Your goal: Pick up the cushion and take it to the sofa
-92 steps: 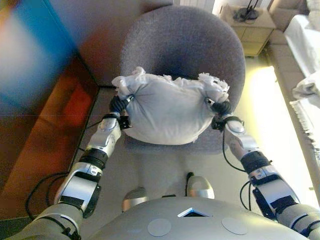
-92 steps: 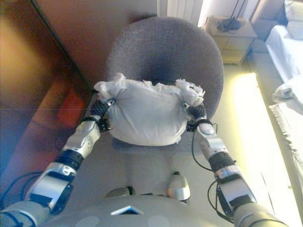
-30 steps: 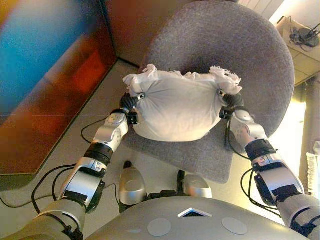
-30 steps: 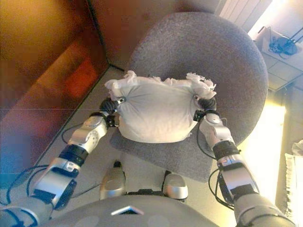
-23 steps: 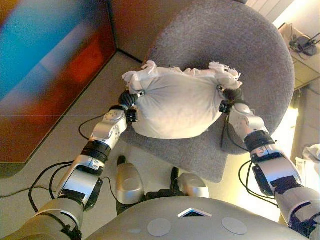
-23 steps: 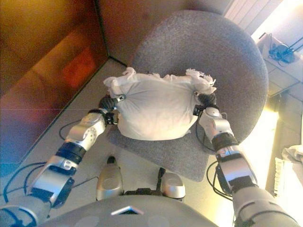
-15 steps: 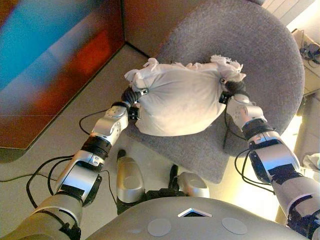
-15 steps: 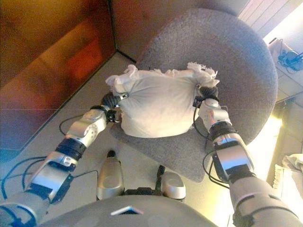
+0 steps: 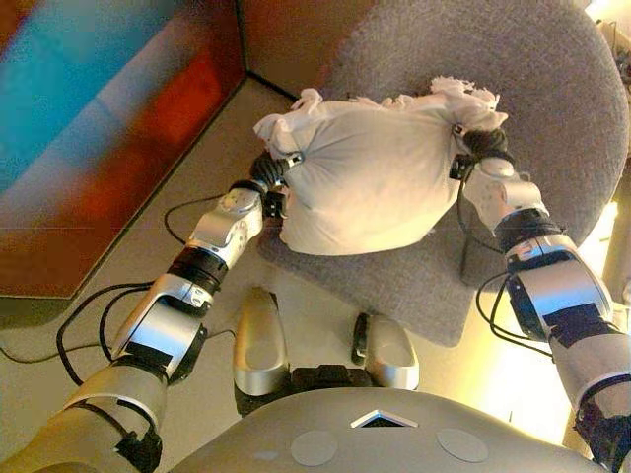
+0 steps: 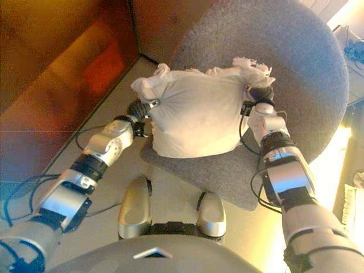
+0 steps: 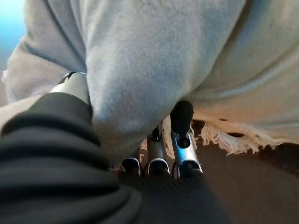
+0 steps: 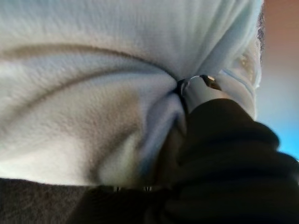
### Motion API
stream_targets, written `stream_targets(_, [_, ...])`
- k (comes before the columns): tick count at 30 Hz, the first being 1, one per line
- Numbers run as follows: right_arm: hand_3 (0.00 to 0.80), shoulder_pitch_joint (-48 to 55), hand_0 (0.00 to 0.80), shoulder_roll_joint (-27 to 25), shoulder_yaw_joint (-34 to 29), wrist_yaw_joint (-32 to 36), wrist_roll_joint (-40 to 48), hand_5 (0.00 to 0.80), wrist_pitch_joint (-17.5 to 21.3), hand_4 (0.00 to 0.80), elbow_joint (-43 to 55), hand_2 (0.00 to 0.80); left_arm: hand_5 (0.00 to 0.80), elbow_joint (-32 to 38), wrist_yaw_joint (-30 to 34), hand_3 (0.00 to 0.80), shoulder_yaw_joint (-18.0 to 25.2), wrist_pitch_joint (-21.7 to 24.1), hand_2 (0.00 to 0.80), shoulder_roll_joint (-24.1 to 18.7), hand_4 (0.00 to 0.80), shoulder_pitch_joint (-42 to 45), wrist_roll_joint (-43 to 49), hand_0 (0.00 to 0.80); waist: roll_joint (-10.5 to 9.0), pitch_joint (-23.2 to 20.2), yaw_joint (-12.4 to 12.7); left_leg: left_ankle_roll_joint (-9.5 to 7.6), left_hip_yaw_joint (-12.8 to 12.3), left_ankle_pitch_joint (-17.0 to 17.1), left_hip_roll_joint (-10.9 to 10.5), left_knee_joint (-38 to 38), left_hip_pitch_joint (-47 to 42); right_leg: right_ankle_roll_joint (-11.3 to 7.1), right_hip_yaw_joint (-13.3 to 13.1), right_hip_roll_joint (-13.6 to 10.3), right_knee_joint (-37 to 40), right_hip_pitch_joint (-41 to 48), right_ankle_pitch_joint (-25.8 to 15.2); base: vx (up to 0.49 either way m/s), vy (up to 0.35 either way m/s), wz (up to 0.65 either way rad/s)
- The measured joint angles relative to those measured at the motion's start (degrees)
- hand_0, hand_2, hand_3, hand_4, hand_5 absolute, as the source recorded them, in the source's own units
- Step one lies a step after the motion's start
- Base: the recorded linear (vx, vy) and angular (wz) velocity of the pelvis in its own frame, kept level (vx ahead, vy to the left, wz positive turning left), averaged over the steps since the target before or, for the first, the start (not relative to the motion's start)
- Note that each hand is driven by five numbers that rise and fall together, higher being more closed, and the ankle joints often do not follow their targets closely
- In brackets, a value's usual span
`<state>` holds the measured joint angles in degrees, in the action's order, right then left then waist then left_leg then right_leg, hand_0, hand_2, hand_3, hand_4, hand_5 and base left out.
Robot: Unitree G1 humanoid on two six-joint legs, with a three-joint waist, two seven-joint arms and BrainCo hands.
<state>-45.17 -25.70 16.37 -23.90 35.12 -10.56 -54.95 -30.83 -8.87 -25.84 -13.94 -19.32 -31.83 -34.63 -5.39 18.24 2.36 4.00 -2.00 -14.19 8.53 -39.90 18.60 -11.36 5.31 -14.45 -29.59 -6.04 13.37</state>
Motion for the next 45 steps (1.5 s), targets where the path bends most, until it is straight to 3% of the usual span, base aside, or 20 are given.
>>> stream_targets(7, [0.8, 0.0, 0.8, -2.6, -0.2, 1.4, -0.7, 0.8, -1.1, 0.8, 0.0, 0.8, 0.8, 0.1, 1.0, 0.8, -0.5, 0.1, 0.8, 1.5, 0.8, 0.1, -0.7, 0.8, 0.0, 0.0, 0.1, -0.02, 0.6, 0.5, 0.0, 0.1, 0.1, -0.1, 0.1, 0.0, -0.7, -0.2, 0.3, 0.012, -0.063, 0.04])
stream_targets(15, [0.8, -0.5, 0.8, -9.1, -0.2, 4.1, -1.9, 0.8, -2.0, 0.8, 0.3, 0.8, 0.8, 3.4, 1.8, 0.8, -4.9, 0.0, 0.8, 3.6, 0.8, 0.0, -6.9, 0.8, -0.56, 0.2, 0.0, 0.39, 0.7, 1.1, 0.7, 0.8, 1.5, -0.38, 0.6, 0.8, 0.4, -1.3, 0.0, -0.01, -0.089, 0.0])
stream_targets(23, [0.8, -4.5, 0.8, -10.1, 0.1, 4.8, -3.0, 0.8, -2.3, 0.8, -1.6, 0.8, 0.8, 4.7, 0.9, 0.8, -7.9, 0.8, 0.8, 4.0, 0.8, -0.2, -9.0, 0.8, -1.29, 0.6, -0.1, 1.28, 1.5, 1.7, 1.7, 3.1, 1.9, 0.28, 1.5, 2.5, 4.0, -0.4, -0.7, -0.014, -0.027, 0.02])
stream_targets(24, [0.605, -5.0, 0.605, -10.1, 0.2, 5.3, -3.3, 0.605, -2.4, 0.605, -2.2, 0.605, 0.8, 4.7, 0.6, 0.8, -8.0, 1.0, 0.8, 4.1, 0.8, -0.3, -9.0, 0.8, -1.29, 0.6, -0.1, 1.29, 1.6, 1.7, 1.7, 3.2, 2.0, 0.28, 1.5, 2.5, 4.3, -0.3, -0.7, -0.005, 0.019, 0.04])
stream_targets(25, [0.0, -5.5, 0.0, -10.1, 0.2, 6.3, -3.9, 0.0, -2.7, 0.0, -2.6, 0.0, 0.8, 4.7, 0.0, 0.8, -8.0, 1.4, 0.8, 4.1, 0.8, -0.3, -9.0, 0.8, -1.31, 0.6, 0.0, 1.3, 1.6, 1.7, 1.7, 3.3, 2.0, 0.28, 1.5, 2.6, 4.5, -0.2, -0.7, 0.0, 0.0, 0.0])
stream_targets(26, [0.0, -5.9, 0.0, -10.1, 0.2, 6.9, -4.1, 0.0, -2.9, 0.0, -2.9, 0.0, 0.11, 4.7, -0.5, 0.11, -8.0, 1.7, 0.11, 3.9, 0.11, -0.3, -9.0, 0.11, -1.33, 0.6, 0.0, 1.3, 1.6, 1.7, 1.7, 3.3, 2.0, 0.28, 1.5, 2.6, 4.6, -0.2, -0.7, 0.0, 0.0, 0.0])
stream_targets(27, [0.0, -6.5, 0.0, -10.1, 0.2, 7.3, -4.2, 0.0, -3.4, 0.0, -3.3, 0.0, 0.0, 4.7, -1.1, 0.0, -8.0, 1.8, 0.0, 3.4, 0.0, -0.3, -9.0, 0.0, -1.34, 0.7, 0.0, 1.31, 1.6, 1.7, 1.6, 3.4, 2.0, 0.28, 1.5, 2.6, 4.6, -0.2, -0.7, 0.0, 0.0, 0.0])
stream_targets(36, [0.0, -7.1, 0.0, -10.2, 0.1, 6.9, -4.1, 0.0, -4.2, 0.0, -3.9, 0.0, 0.0, 5.0, -3.0, 0.0, -7.0, 4.5, 0.0, 1.9, 0.0, -0.3, -9.4, 0.0, -1.18, 1.0, 0.0, 1.39, 2.1, 2.4, 0.9, 4.0, 2.1, 0.24, 1.6, 2.1, 4.3, -0.2, -0.7, -0.026, 0.057, 0.04])
stream_targets(45, [0.0, -7.9, 0.0, -12.2, -1.7, 5.2, -3.6, 0.0, -3.6, 0.0, -3.6, 0.0, 0.0, 5.9, -2.8, 0.0, -4.2, 7.3, 0.0, 0.3, 0.0, 0.4, -9.4, 0.0, 0.43, 2.0, 0.0, 1.41, 2.1, 3.0, 0.4, 4.8, 2.0, 0.28, 1.4, 1.8, 4.1, -0.4, -0.6, 0.017, 0.065, 0.02])
